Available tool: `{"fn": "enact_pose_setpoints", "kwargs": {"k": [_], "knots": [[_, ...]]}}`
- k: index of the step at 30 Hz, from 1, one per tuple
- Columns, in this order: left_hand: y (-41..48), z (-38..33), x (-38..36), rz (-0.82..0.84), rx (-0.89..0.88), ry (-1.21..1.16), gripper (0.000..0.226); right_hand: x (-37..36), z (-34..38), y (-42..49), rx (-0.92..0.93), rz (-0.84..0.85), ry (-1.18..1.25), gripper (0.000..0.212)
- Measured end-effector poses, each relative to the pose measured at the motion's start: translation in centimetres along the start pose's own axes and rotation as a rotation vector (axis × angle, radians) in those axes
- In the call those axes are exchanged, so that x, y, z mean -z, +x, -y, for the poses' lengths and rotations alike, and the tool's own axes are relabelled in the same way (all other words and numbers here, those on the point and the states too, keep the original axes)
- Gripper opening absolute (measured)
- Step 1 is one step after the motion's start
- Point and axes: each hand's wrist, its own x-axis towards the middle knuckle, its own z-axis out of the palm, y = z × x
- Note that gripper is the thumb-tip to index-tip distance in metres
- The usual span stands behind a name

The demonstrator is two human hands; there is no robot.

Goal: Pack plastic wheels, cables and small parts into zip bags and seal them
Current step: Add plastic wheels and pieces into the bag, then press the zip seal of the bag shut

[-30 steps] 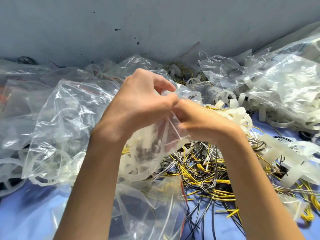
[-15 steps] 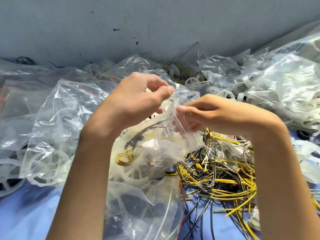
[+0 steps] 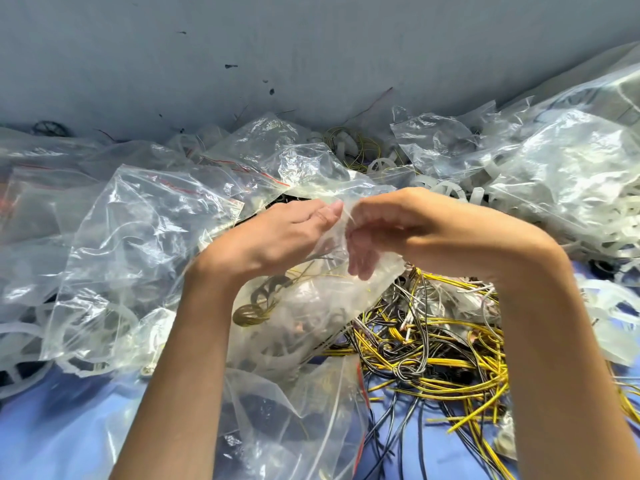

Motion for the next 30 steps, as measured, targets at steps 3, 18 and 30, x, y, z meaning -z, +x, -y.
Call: {"fn": "enact_pose_setpoints", "kwargs": {"k": [3, 18, 30], "knots": [[-0.1, 0.1, 0.0, -0.041, 0.004, -0.009, 0.043, -0.2, -0.1, 0.4, 0.081, -0.083, 0.0, 0.023], [-0.8, -1.7, 1.8, -0.358, -0.16, -0.72, 0.015, 1.1, -1.3, 0.7, 0.172, -0.805, 0.178, 0.021], [-0.3, -0.4, 1.0, -0.351, 0.053, -0.701, 0.018, 1.0, -3.8, -0.1, -0.294, -0.439, 0.344, 0.013]]}}
